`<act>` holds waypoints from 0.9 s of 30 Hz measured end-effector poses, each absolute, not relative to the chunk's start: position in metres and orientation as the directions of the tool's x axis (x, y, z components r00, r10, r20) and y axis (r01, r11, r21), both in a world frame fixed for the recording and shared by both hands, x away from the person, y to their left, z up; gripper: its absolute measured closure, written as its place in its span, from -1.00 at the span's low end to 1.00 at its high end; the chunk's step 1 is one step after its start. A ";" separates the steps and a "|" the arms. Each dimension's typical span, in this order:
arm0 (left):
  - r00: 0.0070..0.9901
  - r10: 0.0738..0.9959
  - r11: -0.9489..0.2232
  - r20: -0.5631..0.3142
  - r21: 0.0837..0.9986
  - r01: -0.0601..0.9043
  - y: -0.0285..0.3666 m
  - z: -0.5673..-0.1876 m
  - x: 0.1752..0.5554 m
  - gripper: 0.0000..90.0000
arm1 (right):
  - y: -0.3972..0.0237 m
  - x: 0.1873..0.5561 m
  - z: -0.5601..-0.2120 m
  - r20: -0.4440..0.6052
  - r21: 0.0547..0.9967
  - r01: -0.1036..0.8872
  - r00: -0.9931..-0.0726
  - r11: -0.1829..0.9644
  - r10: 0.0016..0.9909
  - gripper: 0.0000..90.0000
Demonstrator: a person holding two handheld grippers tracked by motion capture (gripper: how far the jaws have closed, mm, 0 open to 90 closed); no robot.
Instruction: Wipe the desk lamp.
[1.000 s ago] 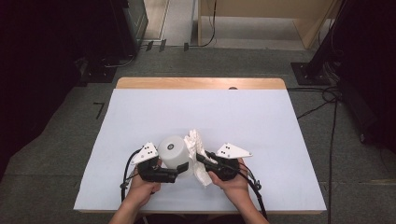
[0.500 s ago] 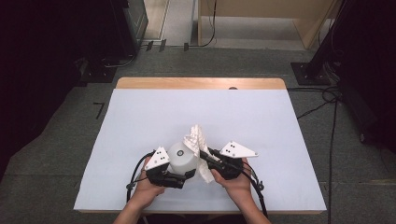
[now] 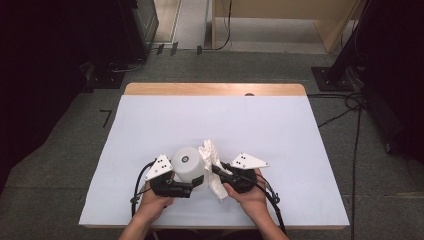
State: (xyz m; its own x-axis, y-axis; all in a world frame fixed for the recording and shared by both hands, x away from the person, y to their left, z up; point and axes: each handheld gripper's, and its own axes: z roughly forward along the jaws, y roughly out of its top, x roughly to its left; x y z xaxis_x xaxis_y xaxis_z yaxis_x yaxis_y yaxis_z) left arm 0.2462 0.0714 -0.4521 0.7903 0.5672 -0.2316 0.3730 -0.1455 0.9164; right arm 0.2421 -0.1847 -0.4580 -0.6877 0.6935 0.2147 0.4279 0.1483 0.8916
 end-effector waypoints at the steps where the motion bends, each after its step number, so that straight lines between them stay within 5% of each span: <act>1: 0.789 0.570 -0.143 -0.232 0.917 0.372 0.072 -0.452 0.247 -0.82 | -0.185 0.242 -0.458 0.215 0.891 0.429 -0.687 0.148 0.694 0.69; 21: 0.736 0.674 -0.393 0.056 0.872 0.293 0.058 -0.478 0.247 -0.82 | -0.205 0.243 -0.444 0.235 0.910 0.409 -0.630 0.059 0.740 0.70; 27: 0.722 0.690 -0.371 0.048 0.880 0.296 0.060 -0.481 0.245 -0.82 | -0.202 0.243 -0.444 0.234 0.911 0.407 -0.639 0.064 0.733 0.70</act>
State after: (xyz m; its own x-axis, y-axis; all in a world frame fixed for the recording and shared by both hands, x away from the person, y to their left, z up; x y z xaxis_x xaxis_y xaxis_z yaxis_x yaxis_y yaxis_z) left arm 0.2452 0.0598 -0.4807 0.7220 0.6903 0.0477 0.2962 -0.3706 0.8803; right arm 0.2428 -0.2021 -0.4436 -0.6390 0.7329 0.2336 0.4067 0.0641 0.9113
